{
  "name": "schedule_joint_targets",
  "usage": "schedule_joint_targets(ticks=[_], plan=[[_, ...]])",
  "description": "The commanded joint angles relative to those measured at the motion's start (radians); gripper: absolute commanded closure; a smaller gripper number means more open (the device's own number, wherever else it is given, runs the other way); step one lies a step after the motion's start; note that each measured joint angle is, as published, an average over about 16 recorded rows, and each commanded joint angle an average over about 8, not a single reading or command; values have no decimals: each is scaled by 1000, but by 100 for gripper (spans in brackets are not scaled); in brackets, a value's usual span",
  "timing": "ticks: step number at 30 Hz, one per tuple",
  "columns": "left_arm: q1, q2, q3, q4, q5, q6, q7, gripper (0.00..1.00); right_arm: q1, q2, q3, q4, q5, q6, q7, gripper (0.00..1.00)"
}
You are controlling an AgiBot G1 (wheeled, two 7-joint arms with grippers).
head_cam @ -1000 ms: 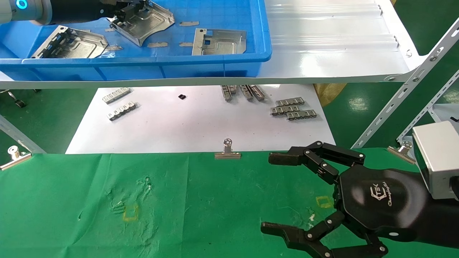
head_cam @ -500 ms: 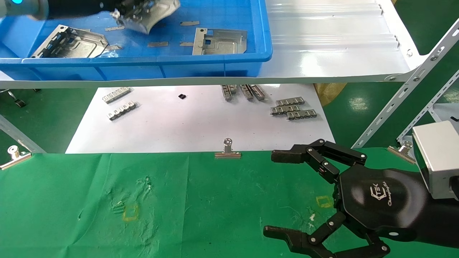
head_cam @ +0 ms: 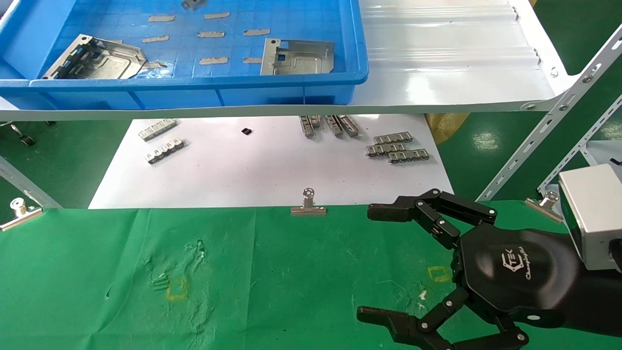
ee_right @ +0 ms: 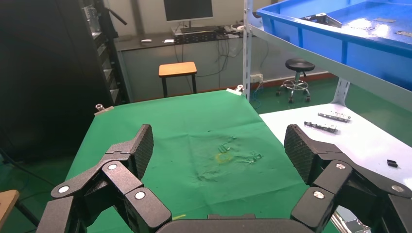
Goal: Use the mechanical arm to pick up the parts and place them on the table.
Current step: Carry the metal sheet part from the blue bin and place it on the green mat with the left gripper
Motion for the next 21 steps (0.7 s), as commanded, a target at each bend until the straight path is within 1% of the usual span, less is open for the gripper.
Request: schedule_joint_targets(ticks=[1,4,7,12,16,21], plan=[[-4,-14,-4,-8,-8,74,20,100,0,0,0,0,0,0,0,0],[-5,-33,-7,-16,-20,189,45,100,0,0,0,0,0,0,0,0],[1,-48,-8,-30,-32,269,67,100,0,0,0,0,0,0,0,0],[43,-82,5,-107,-73,314,83,100,0,0,0,0,0,0,0,0],[119,-141,39,-262,-161,320,64,100,0,0,0,0,0,0,0,0],[241,-264,114,-531,-337,316,3,100,0,0,0,0,0,0,0,0]])
